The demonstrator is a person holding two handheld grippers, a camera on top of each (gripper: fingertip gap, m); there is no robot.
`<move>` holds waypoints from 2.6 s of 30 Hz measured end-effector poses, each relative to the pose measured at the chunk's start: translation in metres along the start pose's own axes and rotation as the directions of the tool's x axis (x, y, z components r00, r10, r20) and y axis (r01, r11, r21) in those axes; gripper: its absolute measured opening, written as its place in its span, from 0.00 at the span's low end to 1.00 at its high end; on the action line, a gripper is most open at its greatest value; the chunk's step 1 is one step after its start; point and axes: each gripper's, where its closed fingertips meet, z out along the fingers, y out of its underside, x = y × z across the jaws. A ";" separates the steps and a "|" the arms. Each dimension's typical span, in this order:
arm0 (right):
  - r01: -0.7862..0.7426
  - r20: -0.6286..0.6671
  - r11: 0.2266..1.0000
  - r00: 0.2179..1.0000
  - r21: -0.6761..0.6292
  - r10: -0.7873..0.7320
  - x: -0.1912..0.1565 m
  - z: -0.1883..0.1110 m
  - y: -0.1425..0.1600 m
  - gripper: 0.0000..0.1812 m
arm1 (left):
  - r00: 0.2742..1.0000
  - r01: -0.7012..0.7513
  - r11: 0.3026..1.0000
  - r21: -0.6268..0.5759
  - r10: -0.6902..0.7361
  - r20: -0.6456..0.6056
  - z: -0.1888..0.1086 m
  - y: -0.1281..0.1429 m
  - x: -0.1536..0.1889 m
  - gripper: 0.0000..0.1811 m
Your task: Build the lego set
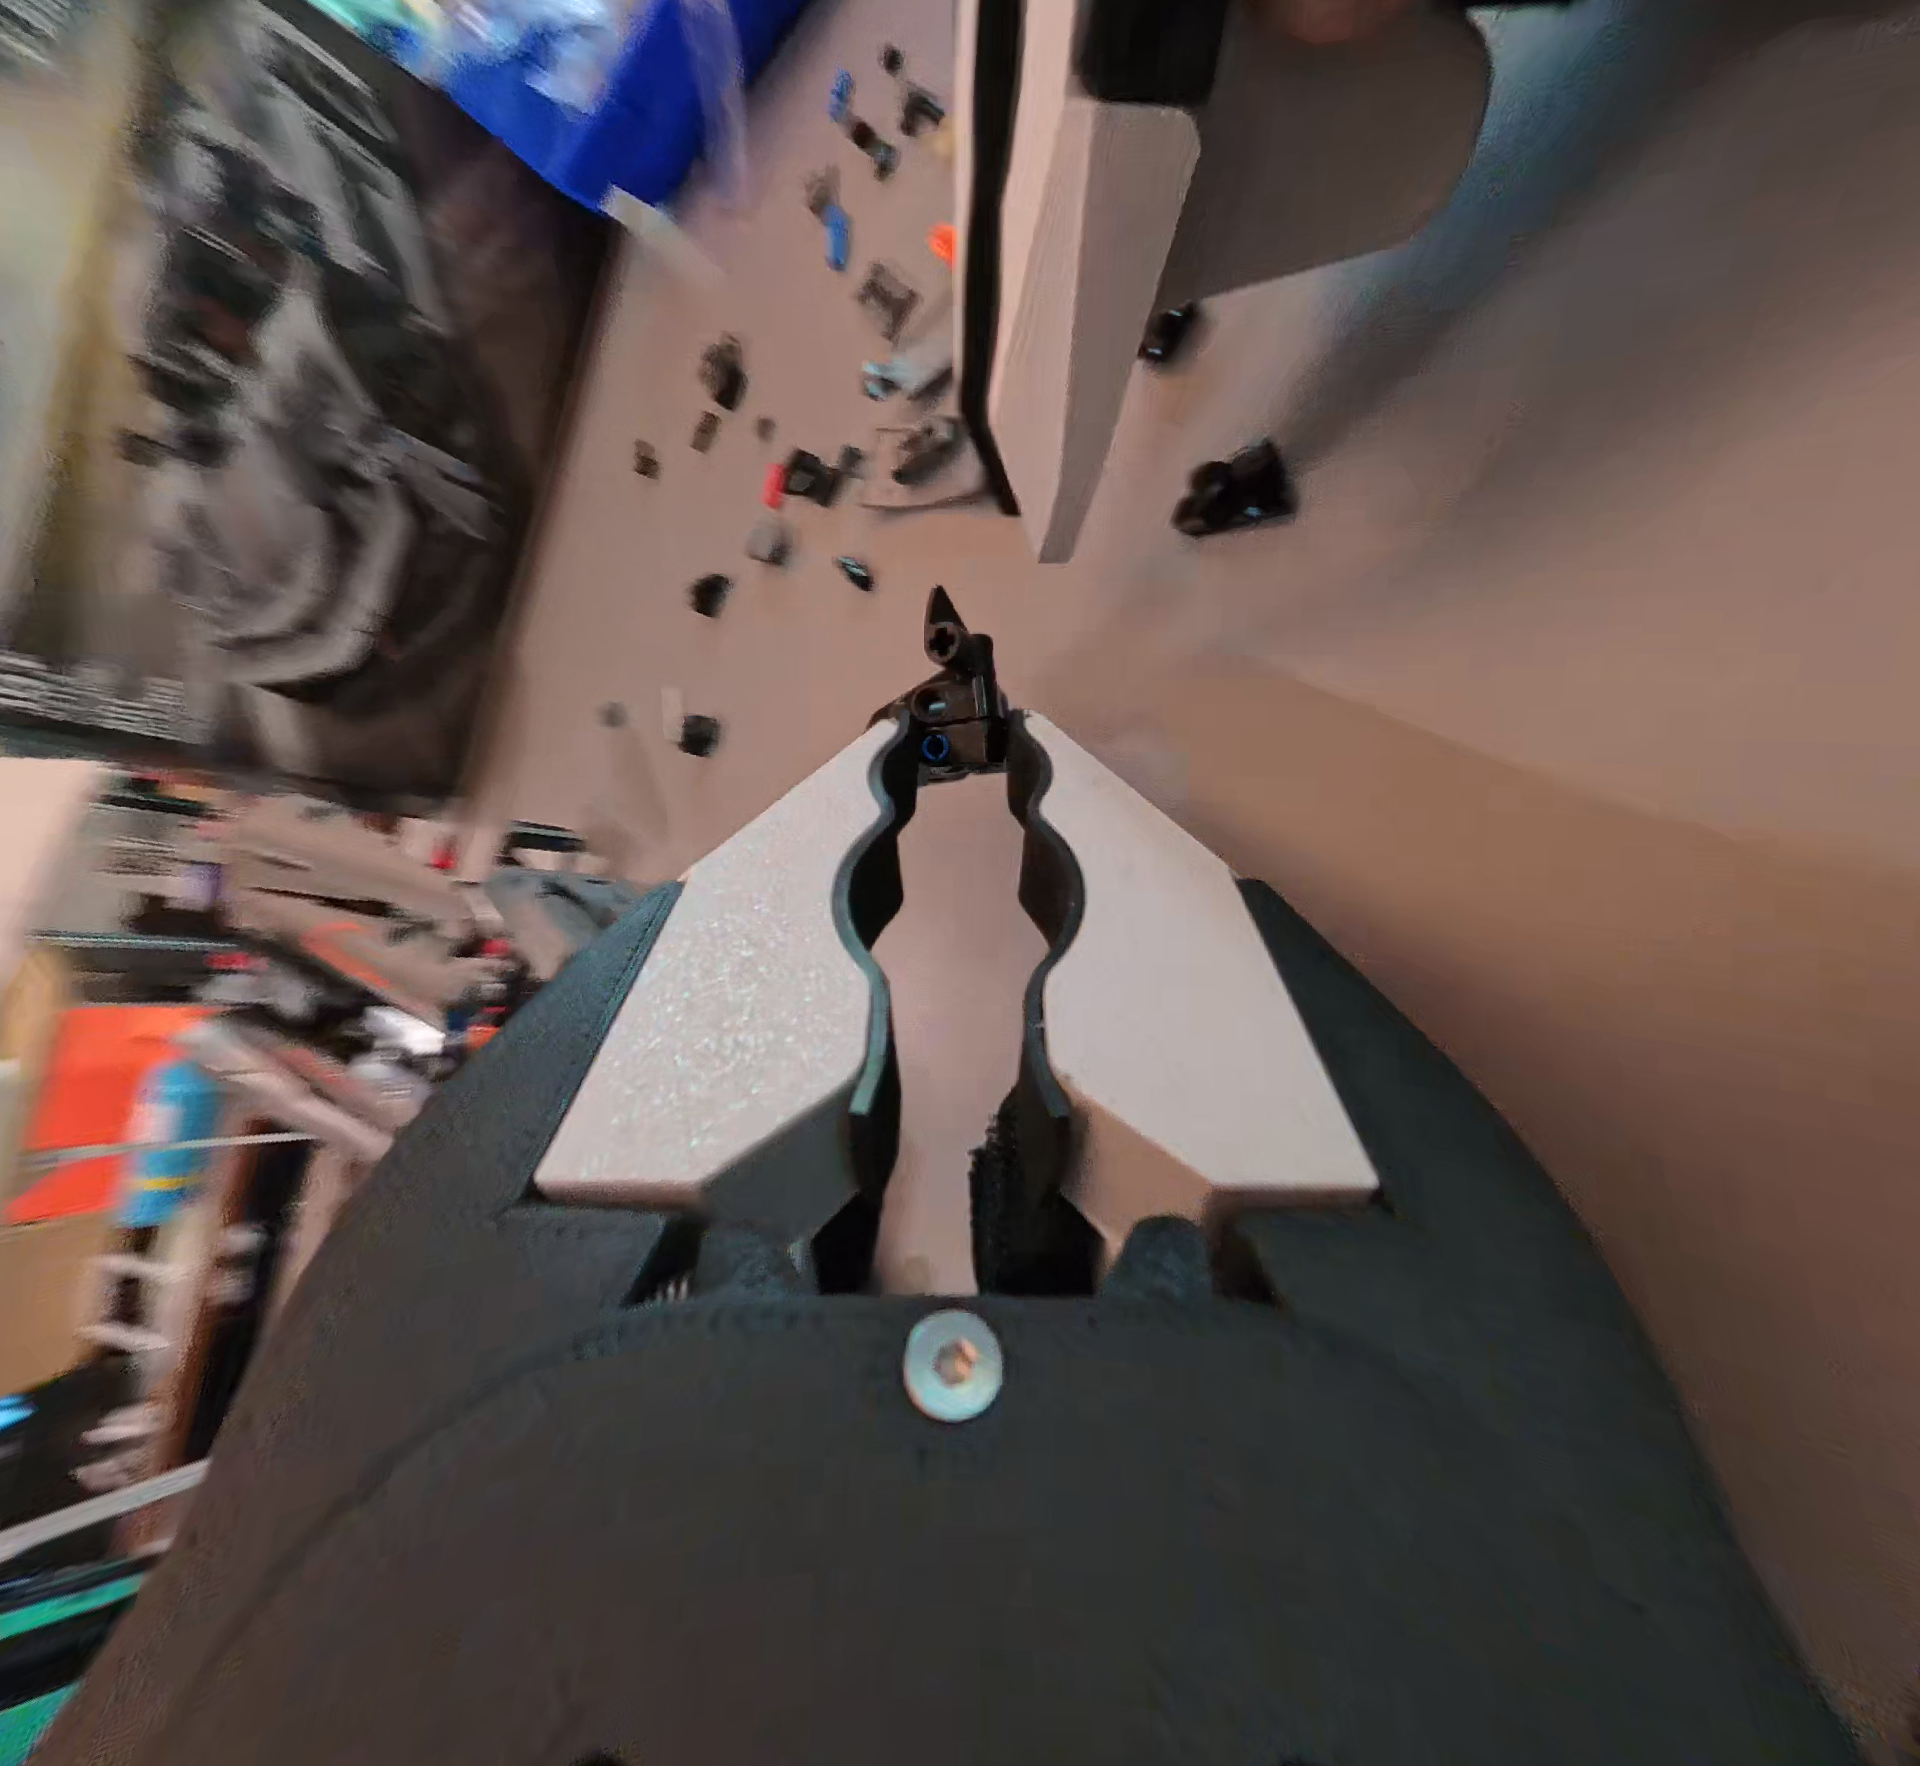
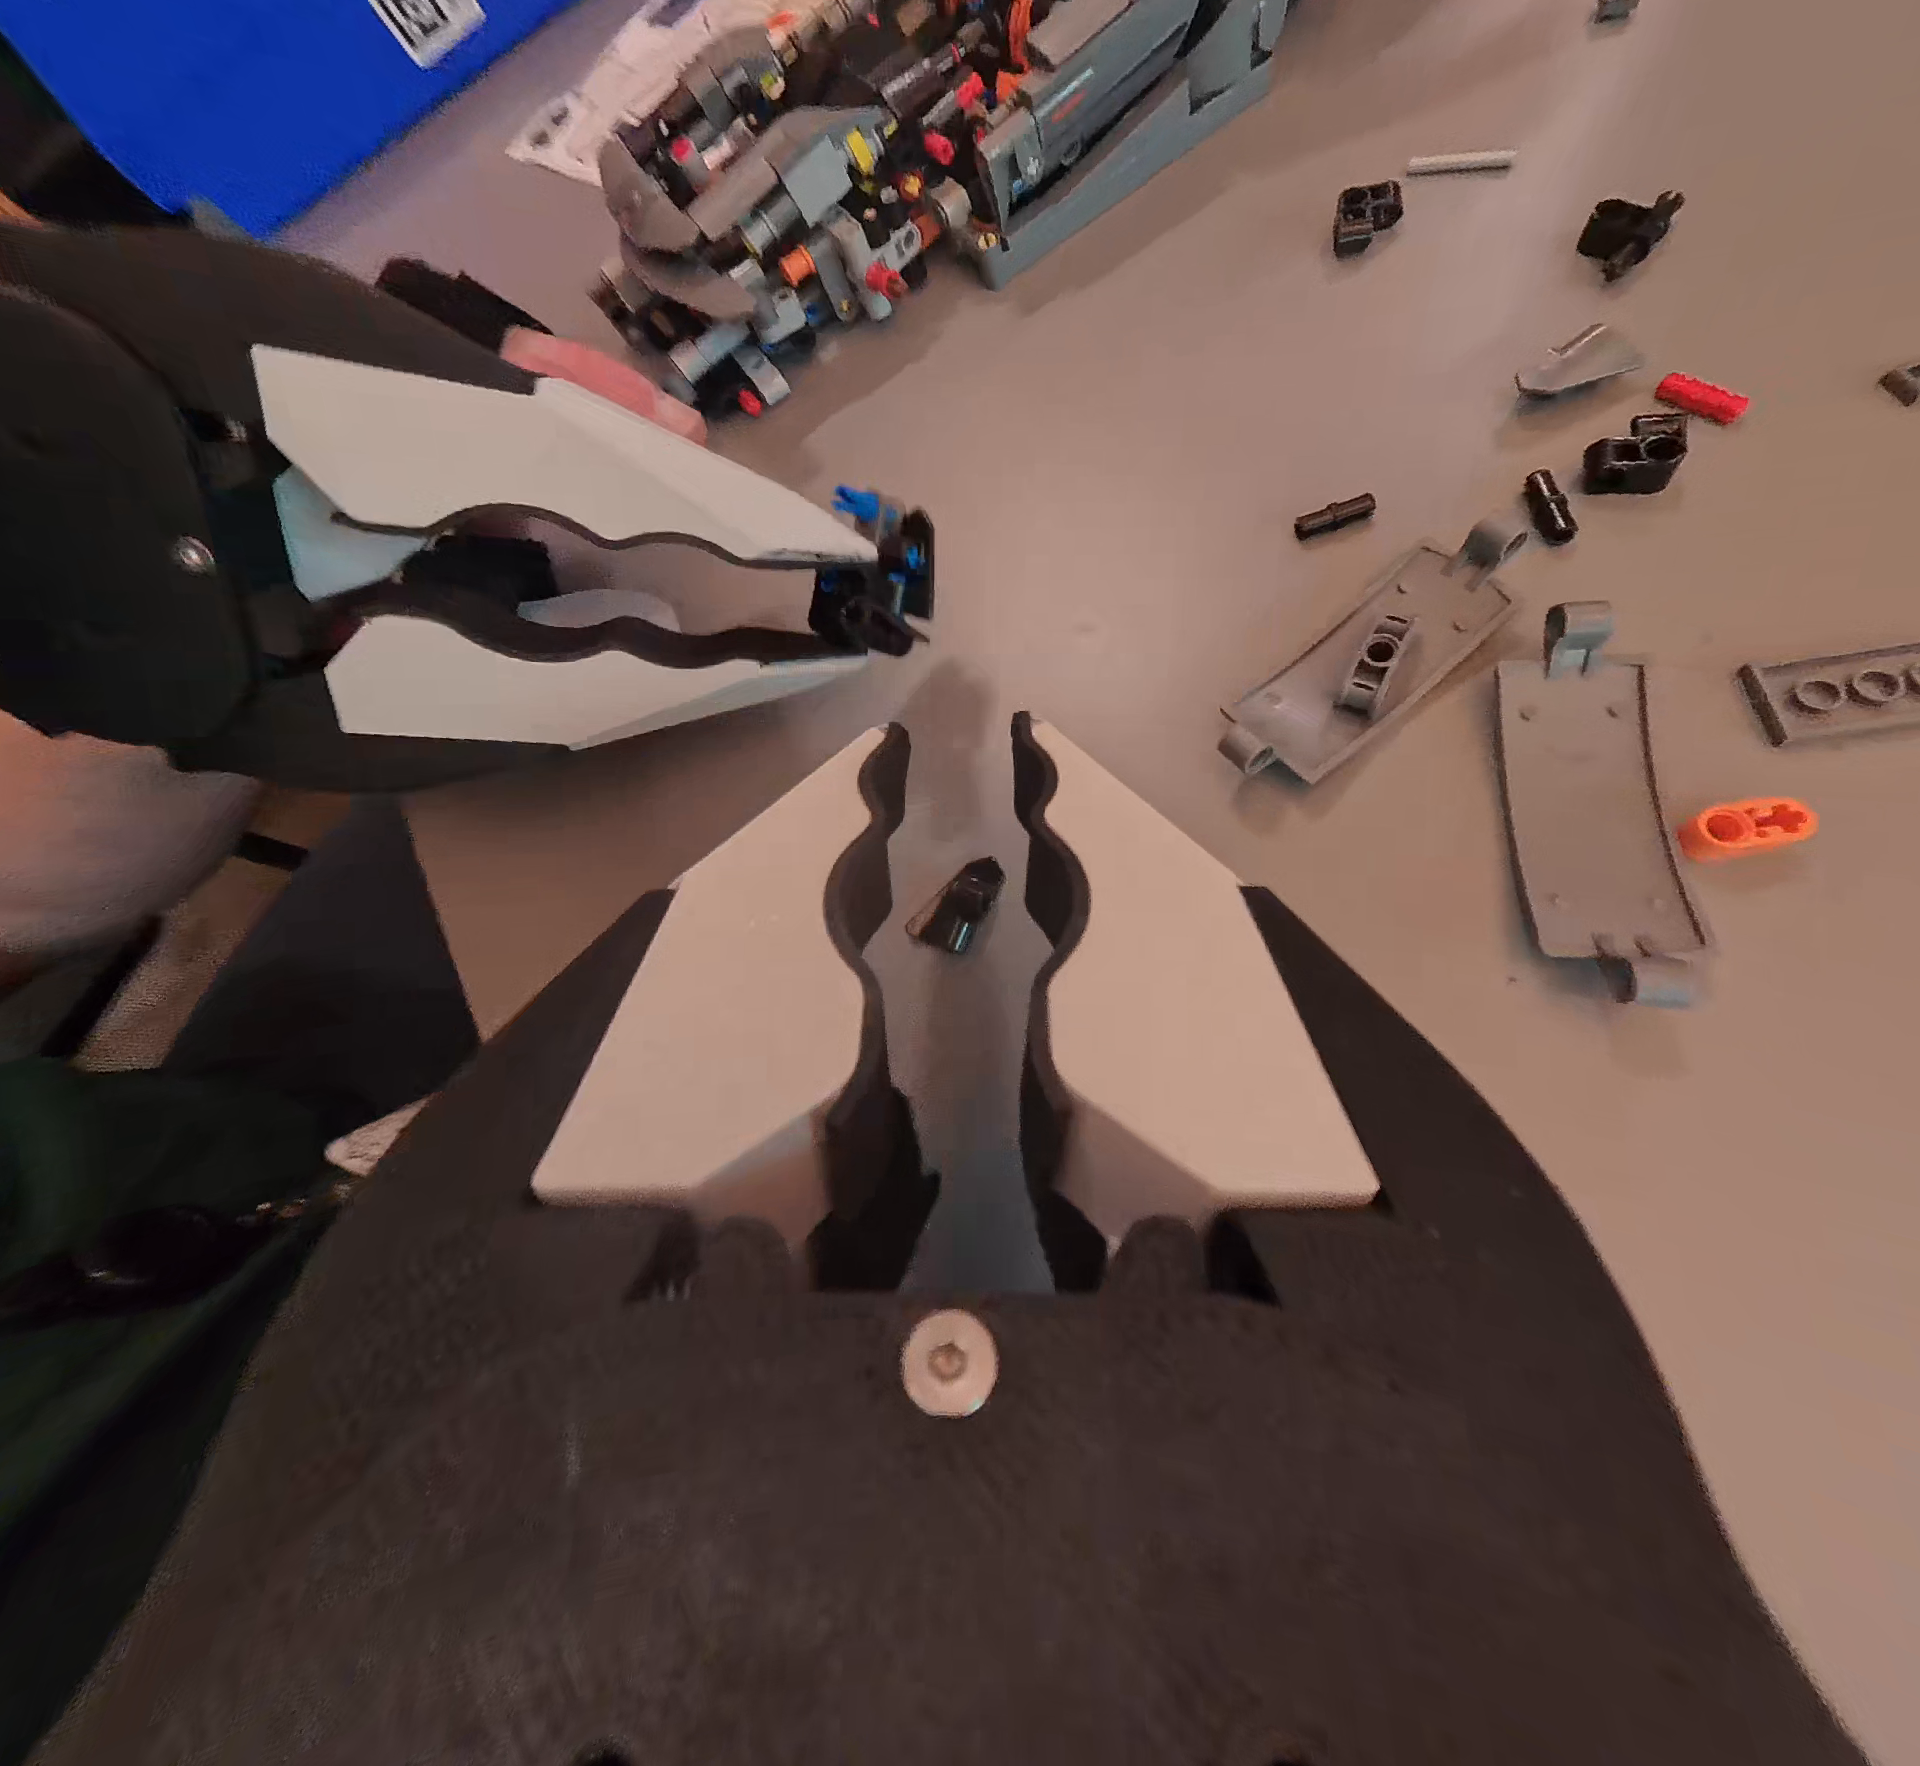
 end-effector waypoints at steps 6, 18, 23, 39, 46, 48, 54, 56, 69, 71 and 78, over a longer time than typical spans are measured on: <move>-0.211 0.254 0.968 0.952 0.137 0.172 -0.013 -0.016 -0.029 0.12 | 0.925 -0.299 0.952 0.064 0.273 0.265 -0.022 -0.025 -0.025 0.08; -0.260 0.522 0.946 0.843 0.193 0.126 -0.040 -0.026 -0.066 0.03 | 0.843 -0.464 0.875 0.138 0.389 0.373 -0.039 -0.050 -0.034 0.07; -0.266 0.559 0.939 0.823 0.220 0.102 -0.042 -0.031 -0.071 0.00 | 0.851 -0.447 0.877 0.178 0.356 0.387 -0.043 -0.054 -0.038 0.08; -0.244 0.580 0.914 0.814 0.325 0.012 -0.050 -0.037 -0.096 0.00 | 0.887 -0.259 0.911 0.322 0.092 0.452 -0.066 -0.058 -0.062 0.14; -0.247 0.578 0.904 0.816 0.349 -0.001 -0.046 -0.032 -0.101 0.00 | 0.925 -0.044 0.900 0.435 -0.128 0.359 -0.074 -0.047 -0.081 0.20; -0.239 0.579 0.902 0.815 0.360 -0.015 -0.045 -0.032 -0.103 0.00 | 0.934 0.056 0.875 0.481 -0.216 0.284 -0.075 -0.046 -0.085 0.20; -0.218 0.582 0.896 0.812 0.388 -0.055 -0.045 -0.035 -0.107 0.00 | 0.924 0.343 0.792 0.506 -0.382 -0.028 -0.063 -0.048 -0.084 0.20; -0.207 0.581 0.893 0.811 0.399 -0.072 -0.045 -0.036 -0.108 0.00 | 0.903 0.414 0.752 0.514 -0.411 -0.126 -0.060 -0.052 -0.081 0.18; -0.155 0.575 0.887 0.806 0.434 -0.140 -0.050 -0.036 -0.107 0.00 | 0.778 0.628 0.587 0.511 -0.472 -0.414 -0.060 -0.059 -0.076 0.09; -0.152 0.560 0.881 0.816 0.449 -0.144 -0.049 -0.035 -0.109 0.00 | 0.801 0.598 0.599 0.533 -0.467 -0.374 -0.060 -0.058 -0.078 0.08; -0.262 0.580 0.862 0.813 0.435 -0.045 -0.034 -0.035 -0.116 0.10 | 0.930 0.285 0.765 0.578 -0.365 0.025 -0.066 -0.050 -0.097 0.08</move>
